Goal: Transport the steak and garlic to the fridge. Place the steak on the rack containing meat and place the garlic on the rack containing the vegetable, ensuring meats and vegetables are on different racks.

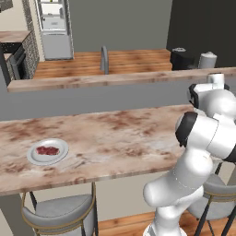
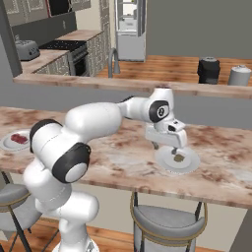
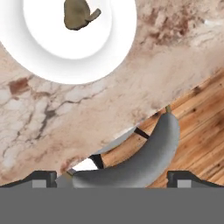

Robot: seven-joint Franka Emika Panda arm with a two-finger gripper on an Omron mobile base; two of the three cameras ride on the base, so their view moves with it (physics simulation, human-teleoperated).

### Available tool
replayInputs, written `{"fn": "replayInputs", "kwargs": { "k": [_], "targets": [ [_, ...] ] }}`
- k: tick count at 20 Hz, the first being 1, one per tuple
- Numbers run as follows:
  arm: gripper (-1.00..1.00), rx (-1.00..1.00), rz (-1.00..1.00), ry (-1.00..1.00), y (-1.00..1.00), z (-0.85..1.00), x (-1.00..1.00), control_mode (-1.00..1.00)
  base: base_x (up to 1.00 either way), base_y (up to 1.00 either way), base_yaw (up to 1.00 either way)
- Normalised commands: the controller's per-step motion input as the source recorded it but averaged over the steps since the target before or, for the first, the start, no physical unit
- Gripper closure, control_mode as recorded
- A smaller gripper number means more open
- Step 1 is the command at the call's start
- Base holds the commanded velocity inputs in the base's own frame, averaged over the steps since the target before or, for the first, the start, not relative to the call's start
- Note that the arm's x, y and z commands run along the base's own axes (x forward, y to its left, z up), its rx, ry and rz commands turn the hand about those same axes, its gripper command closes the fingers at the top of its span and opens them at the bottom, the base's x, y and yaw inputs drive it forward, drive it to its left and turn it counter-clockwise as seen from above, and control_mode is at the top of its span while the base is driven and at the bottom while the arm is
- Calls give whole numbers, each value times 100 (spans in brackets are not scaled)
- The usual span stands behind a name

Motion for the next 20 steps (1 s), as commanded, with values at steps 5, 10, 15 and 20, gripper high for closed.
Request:
{"fn": "replayInputs", "kwargs": {
  "k": [5,10,15,20],
  "targets": [
    [-100,7,3,-7,-19,-27,24,-100,0,0,0],
    [-100,6,2,-3,-11,-32,27,-100,0,0,0],
    [-100,0,1,-2,-18,-29,34,-100,0,0,0],
    [-100,0,1,0,-27,-17,46,-100,0,0,0]
  ]
}}
